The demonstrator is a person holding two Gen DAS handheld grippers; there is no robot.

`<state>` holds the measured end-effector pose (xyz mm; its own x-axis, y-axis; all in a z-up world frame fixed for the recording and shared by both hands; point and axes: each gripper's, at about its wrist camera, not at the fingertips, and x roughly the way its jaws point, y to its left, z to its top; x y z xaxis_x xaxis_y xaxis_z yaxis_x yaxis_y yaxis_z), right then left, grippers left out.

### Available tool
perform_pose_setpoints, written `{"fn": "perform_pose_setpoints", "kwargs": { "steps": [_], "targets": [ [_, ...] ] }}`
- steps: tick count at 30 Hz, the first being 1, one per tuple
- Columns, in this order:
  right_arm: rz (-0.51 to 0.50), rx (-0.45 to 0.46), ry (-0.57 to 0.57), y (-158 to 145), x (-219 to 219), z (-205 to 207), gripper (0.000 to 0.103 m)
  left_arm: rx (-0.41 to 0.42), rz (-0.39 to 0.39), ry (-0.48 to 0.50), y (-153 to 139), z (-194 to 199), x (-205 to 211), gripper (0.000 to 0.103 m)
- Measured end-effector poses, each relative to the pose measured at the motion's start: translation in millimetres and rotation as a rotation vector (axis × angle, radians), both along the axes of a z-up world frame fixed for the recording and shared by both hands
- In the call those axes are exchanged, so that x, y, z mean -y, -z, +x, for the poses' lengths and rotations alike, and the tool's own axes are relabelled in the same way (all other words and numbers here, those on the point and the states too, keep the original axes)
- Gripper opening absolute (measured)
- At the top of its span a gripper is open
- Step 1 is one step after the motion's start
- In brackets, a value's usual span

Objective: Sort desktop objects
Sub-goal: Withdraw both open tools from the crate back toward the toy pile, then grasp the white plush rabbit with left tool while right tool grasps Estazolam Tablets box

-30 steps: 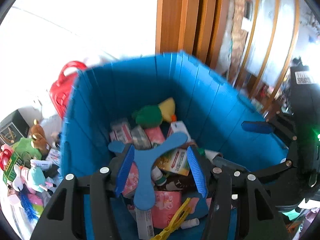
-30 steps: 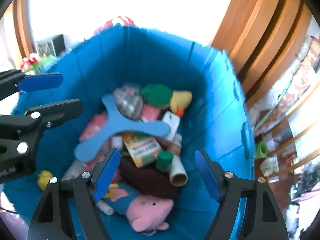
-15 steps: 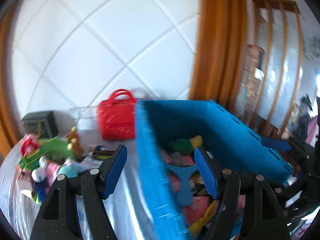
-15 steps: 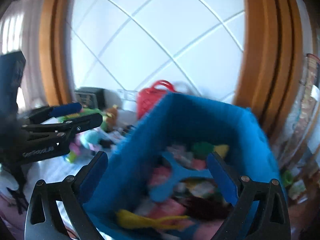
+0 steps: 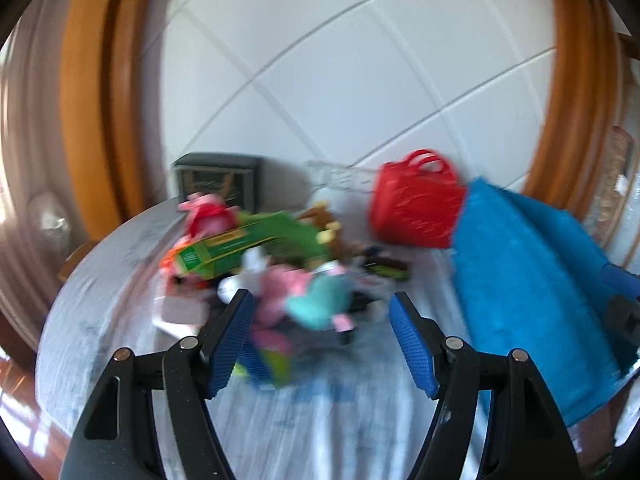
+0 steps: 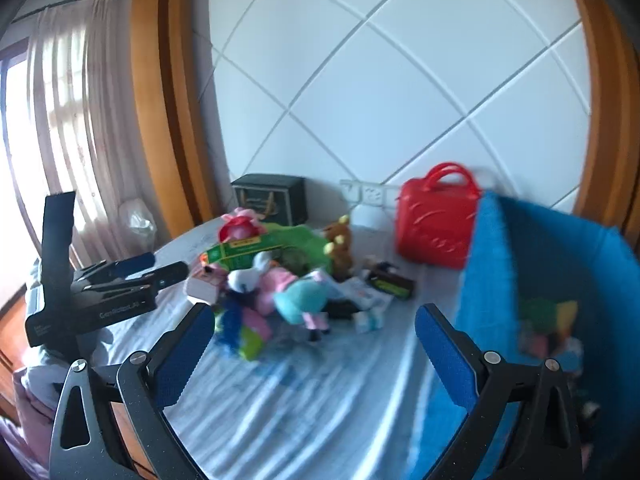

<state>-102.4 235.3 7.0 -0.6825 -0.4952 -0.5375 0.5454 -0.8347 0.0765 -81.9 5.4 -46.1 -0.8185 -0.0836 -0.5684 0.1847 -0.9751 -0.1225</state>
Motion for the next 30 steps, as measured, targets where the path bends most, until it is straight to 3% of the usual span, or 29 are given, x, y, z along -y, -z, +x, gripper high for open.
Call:
{"fn": "perform_pose_setpoints", "kwargs": {
  "steps": [4, 10, 20, 30],
  "targets": [
    [-0.006, 0.068, 0.047, 27.2, 36.3, -15.8, 0.102, 0.052, -0.03, -0.051, 23.3, 2.0, 67.4, 0.069],
    [0.017, 0.211, 0.147, 76.9, 64.7, -42.6, 0.102, 0.137, 0.025, -0.079, 67.0, -2.1, 131.5, 0.069],
    [0.063, 0.371, 0.241, 147.9, 75.2, -83.0, 0.102, 0.266, 0.069, -0.085, 127.7, -32.7, 161.7, 0.069],
    [0.101, 0.423, 0.244, 173.5, 95.6, -128.2, 0.102, 0.306, 0.08, 0.014, 149.3, -103.6, 146.0, 0.069]
  ]
}}
